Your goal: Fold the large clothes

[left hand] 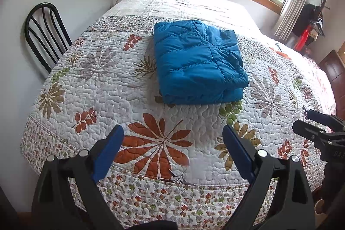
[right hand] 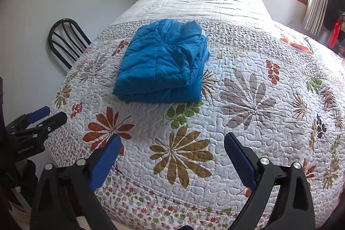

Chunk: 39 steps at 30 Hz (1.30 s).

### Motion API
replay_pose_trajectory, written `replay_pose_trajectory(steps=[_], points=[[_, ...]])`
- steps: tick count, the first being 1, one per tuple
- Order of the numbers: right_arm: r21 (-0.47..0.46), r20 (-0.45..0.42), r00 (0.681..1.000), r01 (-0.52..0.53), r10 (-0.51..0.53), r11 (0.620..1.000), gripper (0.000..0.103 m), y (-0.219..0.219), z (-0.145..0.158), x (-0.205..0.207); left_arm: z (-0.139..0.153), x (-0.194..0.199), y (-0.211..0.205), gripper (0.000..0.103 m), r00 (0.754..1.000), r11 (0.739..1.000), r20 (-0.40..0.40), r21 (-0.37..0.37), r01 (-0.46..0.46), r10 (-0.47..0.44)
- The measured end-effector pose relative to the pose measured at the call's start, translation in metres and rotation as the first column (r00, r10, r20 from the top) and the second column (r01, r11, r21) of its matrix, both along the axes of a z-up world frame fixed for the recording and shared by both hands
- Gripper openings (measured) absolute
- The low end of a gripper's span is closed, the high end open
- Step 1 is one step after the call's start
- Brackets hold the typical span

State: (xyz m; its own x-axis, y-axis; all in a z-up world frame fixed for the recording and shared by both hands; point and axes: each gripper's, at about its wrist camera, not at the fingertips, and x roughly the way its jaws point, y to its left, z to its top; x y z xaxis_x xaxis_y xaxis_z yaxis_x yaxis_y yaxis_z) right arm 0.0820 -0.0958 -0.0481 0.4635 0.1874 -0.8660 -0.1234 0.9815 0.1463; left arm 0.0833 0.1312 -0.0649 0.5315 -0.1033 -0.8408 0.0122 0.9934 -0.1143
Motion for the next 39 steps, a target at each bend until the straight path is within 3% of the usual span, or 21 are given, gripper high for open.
replay_pose_trajectory(steps=[39], points=[[-0.003, 0.004, 1.0, -0.004, 0.004, 1.0, 0.097, 0.003, 0.003, -0.013, 0.007, -0.018, -0.003, 0.092, 1.0, 1.0, 0.003, 0.022, 0.002, -0.002]])
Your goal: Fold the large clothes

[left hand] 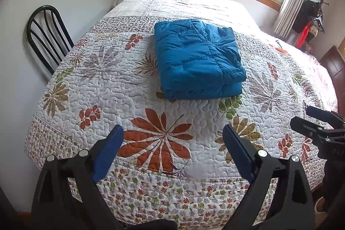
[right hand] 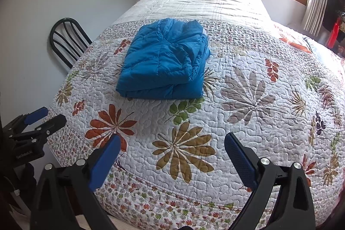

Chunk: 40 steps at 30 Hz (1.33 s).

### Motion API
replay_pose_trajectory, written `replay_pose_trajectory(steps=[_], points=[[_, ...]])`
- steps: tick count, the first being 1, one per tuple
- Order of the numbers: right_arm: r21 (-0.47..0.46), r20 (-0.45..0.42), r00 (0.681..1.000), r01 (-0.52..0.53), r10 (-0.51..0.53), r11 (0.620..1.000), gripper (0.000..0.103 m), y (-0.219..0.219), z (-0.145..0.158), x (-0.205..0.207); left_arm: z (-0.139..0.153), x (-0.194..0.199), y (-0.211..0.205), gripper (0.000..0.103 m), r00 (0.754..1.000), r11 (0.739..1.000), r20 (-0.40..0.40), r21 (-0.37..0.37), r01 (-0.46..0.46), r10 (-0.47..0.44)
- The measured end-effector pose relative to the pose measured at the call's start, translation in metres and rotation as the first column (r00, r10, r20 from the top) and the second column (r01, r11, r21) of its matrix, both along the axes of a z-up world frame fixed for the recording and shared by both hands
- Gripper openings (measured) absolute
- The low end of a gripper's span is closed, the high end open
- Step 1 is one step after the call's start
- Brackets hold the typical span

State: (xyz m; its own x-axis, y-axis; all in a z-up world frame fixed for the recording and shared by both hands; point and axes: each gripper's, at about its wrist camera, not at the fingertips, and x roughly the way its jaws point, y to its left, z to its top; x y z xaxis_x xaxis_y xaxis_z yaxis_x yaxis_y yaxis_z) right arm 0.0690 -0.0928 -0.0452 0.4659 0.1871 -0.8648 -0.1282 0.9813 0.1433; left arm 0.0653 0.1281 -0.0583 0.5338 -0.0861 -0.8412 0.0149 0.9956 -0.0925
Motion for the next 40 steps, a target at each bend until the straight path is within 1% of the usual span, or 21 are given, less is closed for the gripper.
replay_pose_trajectory(steps=[16, 20, 40], points=[[0.0, -0.008, 1.0, -0.001, 0.001, 1.0, 0.097, -0.002, -0.003, 0.003, -0.005, 0.005, 0.003, 0.092, 1.0, 1.0, -0.003, 0.003, 0.008, -0.008], [0.0, -0.012, 1.0, -0.003, 0.003, 1.0, 0.097, -0.003, -0.006, 0.004, -0.005, 0.008, 0.003, 0.092, 1.0, 1.0, -0.001, 0.019, 0.01, -0.01], [-0.003, -0.017, 1.0, -0.005, 0.005, 1.0, 0.097, -0.004, -0.009, 0.006, -0.007, 0.017, 0.008, 0.092, 1.0, 1.0, -0.01, 0.011, 0.014, -0.014]])
